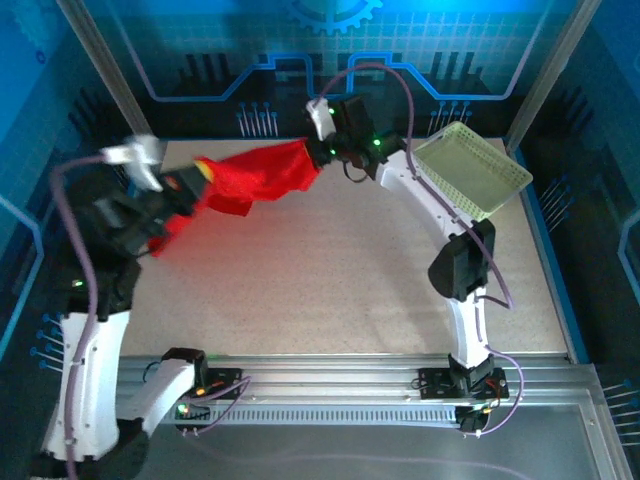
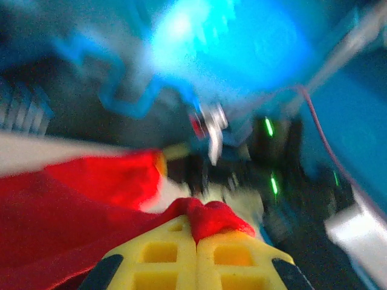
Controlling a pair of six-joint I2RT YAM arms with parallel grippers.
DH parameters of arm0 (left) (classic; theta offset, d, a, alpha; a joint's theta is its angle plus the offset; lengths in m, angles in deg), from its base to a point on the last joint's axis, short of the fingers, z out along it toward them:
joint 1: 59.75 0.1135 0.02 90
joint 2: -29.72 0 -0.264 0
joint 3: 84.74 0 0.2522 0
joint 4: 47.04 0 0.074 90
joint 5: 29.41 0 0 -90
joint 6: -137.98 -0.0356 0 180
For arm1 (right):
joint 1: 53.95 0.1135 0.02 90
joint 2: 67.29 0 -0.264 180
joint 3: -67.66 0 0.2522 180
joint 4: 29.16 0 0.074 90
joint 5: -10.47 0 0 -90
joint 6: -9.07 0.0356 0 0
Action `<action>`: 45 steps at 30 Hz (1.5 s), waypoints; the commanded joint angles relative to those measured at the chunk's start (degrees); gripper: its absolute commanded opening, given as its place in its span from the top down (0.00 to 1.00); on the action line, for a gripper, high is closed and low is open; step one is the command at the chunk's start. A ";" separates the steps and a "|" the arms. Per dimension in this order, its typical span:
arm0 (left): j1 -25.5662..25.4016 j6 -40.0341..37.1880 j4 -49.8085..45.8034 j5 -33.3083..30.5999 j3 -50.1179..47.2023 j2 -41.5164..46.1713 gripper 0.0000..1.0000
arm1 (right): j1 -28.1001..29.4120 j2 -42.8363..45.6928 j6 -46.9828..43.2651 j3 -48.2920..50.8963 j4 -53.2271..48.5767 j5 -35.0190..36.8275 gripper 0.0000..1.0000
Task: Fold the inside-out t-shirt
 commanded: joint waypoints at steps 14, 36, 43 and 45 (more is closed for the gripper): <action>-56.12 2.39 17.18 -18.71 -7.92 -40.97 0.70 | -15.95 18.81 11.59 33.66 2.23 1.29 0.35; -16.07 4.94 14.11 -17.59 -21.43 -36.47 0.35 | -4.08 28.96 26.31 64.77 9.29 2.76 0.36; -15.98 8.43 16.81 -16.59 -25.35 -41.91 0.38 | -7.49 19.16 27.40 61.55 10.76 2.39 0.35; -16.44 9.88 16.58 -17.35 -28.09 -41.01 0.39 | -10.05 16.05 27.03 58.63 10.30 2.95 0.35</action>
